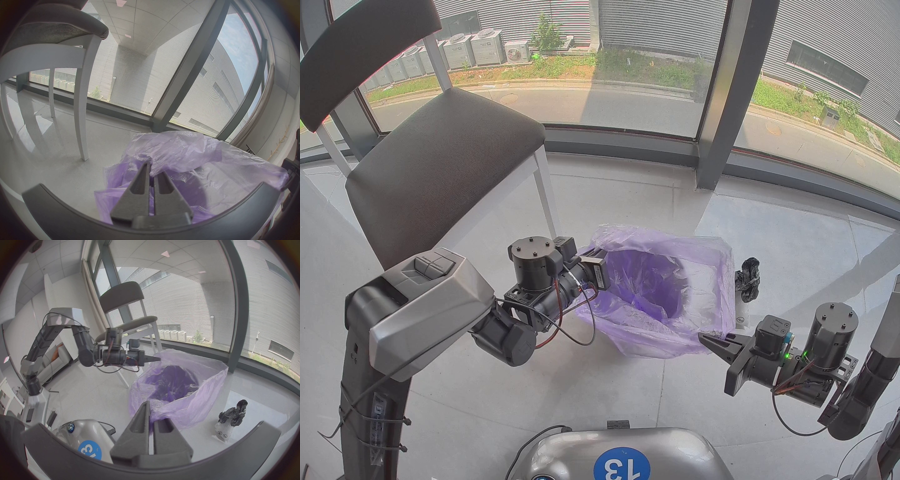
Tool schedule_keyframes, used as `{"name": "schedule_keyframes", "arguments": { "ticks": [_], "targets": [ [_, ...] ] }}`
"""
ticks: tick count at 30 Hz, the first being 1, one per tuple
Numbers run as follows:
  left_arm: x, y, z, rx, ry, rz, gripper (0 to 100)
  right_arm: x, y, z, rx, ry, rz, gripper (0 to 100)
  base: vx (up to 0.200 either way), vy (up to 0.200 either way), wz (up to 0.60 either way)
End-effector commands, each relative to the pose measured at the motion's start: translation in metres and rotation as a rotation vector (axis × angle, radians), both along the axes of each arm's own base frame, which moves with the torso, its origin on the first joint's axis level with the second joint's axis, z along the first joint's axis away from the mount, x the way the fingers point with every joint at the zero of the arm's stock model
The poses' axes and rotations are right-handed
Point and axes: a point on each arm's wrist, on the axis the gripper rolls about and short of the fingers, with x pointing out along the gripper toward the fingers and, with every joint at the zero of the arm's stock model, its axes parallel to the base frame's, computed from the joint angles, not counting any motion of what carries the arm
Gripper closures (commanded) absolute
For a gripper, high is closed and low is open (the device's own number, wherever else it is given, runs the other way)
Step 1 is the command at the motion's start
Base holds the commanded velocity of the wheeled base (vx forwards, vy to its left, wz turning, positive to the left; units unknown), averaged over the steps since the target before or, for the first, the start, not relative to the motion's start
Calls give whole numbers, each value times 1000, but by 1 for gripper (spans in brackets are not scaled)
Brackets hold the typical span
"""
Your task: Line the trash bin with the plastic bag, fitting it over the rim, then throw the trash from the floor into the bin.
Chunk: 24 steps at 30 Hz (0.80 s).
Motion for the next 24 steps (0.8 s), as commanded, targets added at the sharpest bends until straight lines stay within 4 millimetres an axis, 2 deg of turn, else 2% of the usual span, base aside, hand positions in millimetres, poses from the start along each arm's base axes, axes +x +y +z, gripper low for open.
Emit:
{"name": "schedule_keyframes", "arguments": {
  "ticks": [1,7,14,19,24],
  "targets": [
    [-6,15,15,2,-5,25,100,16,-8,7,36,-44,-54,100,0,0,0],
    [-17,27,15,28,22,43,100,35,-19,2,35,-47,-117,100,0,0,0],
    [-18,44,24,61,1,83,100,49,-28,-2,24,-16,-169,100,0,0,0],
    [-27,52,45,77,34,88,100,65,-29,14,71,92,-210,100,0,0,0],
    [-37,57,57,100,79,88,100,74,-34,23,70,181,-246,100,0,0,0]
  ]
}}
